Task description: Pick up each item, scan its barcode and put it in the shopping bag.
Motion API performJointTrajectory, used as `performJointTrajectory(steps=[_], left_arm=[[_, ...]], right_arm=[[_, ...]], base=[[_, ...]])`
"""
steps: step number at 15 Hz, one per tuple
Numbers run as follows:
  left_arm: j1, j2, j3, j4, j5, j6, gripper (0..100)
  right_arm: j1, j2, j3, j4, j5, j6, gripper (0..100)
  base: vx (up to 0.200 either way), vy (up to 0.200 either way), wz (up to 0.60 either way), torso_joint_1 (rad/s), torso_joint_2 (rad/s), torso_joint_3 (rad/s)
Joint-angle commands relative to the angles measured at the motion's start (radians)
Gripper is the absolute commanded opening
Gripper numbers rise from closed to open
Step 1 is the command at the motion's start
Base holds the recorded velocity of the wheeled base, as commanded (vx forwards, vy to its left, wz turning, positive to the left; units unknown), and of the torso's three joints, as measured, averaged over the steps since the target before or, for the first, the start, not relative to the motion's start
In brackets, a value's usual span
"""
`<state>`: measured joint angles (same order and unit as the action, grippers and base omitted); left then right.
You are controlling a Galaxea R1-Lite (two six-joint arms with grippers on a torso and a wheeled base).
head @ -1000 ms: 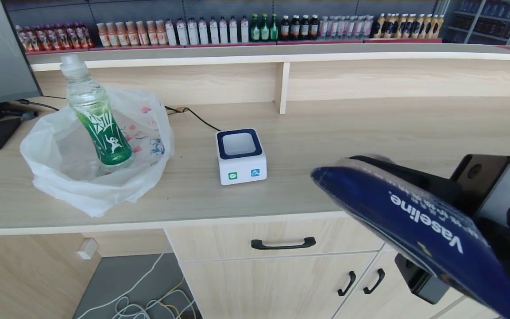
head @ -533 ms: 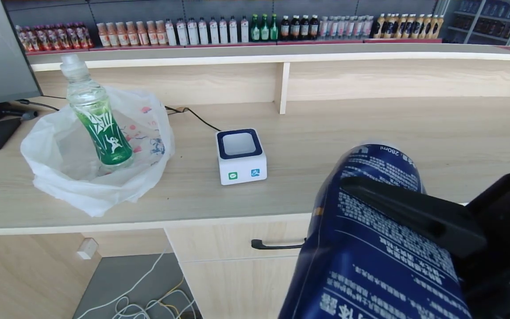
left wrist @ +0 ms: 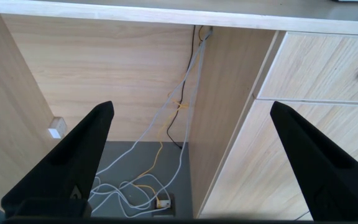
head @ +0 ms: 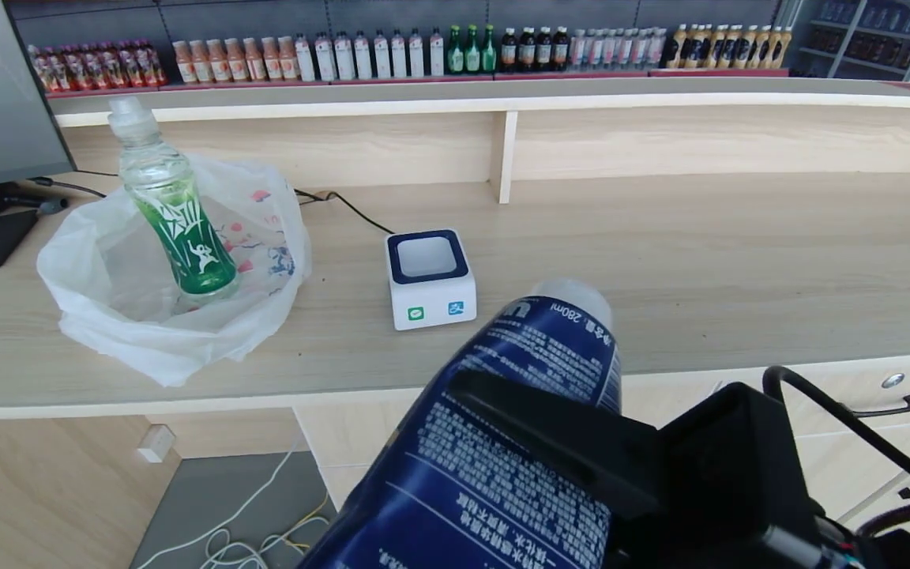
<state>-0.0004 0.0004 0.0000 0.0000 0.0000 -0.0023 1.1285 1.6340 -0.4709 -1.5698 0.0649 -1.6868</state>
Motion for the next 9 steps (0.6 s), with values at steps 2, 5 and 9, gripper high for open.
performJointTrajectory(steps=[2,5,9], left_arm=[[0.000,0.000,0.000,0.000,0.000,-0.001,100],[0.000,0.000,0.000,0.000,0.000,-0.001,100],[0.000,0.000,0.000,0.000,0.000,-0.001,100]], right_arm=[[0.022,0.017,-0.035,-0.001,-0.002,-0.056,0],[0.030,-0.026,-0.048,-0.001,-0.002,-0.163,0],[0.028,-0.049,-0.025,-0.001,-0.002,-0.200,0]], base=[[0.000,0.000,0.00,0.000,0.00,0.000],[0.000,0.000,0.00,0.000,0.00,0.000],[0.000,0.000,0.00,0.000,0.00,0.000]])
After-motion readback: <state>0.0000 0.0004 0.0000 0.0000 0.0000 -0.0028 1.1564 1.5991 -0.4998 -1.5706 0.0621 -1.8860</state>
